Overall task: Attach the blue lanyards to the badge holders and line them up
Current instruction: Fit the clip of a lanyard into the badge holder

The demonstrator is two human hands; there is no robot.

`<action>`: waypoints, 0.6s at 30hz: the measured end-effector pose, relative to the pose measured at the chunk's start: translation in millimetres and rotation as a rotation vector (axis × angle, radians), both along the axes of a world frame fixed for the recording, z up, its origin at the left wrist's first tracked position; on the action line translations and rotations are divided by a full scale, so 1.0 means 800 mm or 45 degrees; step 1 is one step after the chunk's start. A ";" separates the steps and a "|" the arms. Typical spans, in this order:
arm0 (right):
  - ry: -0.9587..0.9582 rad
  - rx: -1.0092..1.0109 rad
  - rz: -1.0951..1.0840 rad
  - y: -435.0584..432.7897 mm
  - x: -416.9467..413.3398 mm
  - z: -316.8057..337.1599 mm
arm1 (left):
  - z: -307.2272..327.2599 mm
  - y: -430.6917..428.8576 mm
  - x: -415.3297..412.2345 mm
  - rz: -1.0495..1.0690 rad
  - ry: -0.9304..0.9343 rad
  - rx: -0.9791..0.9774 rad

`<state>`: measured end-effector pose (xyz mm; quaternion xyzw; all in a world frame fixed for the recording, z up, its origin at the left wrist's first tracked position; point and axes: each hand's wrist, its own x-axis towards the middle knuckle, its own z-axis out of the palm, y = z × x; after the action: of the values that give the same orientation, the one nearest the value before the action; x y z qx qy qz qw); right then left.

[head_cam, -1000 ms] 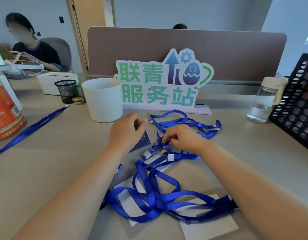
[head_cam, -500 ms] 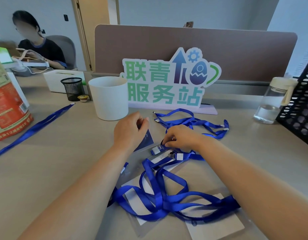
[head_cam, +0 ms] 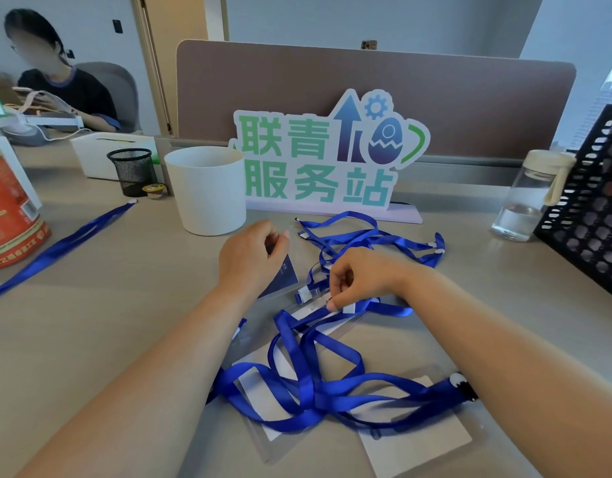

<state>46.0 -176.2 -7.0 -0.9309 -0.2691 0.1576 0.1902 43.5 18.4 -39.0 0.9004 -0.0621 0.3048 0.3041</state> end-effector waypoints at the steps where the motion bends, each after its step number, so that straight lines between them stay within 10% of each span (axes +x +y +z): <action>1: 0.014 -0.001 0.005 -0.001 -0.001 -0.002 | 0.000 -0.001 -0.001 -0.002 0.005 0.009; 18: -0.238 0.561 -0.374 -0.012 -0.002 -0.018 | 0.001 -0.004 -0.010 -0.376 -0.271 0.488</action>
<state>44.0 -185.7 -21.2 -0.9067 -0.1755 -0.0205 0.3830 35.8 15.3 -37.8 0.8856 -0.2813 0.3328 0.1608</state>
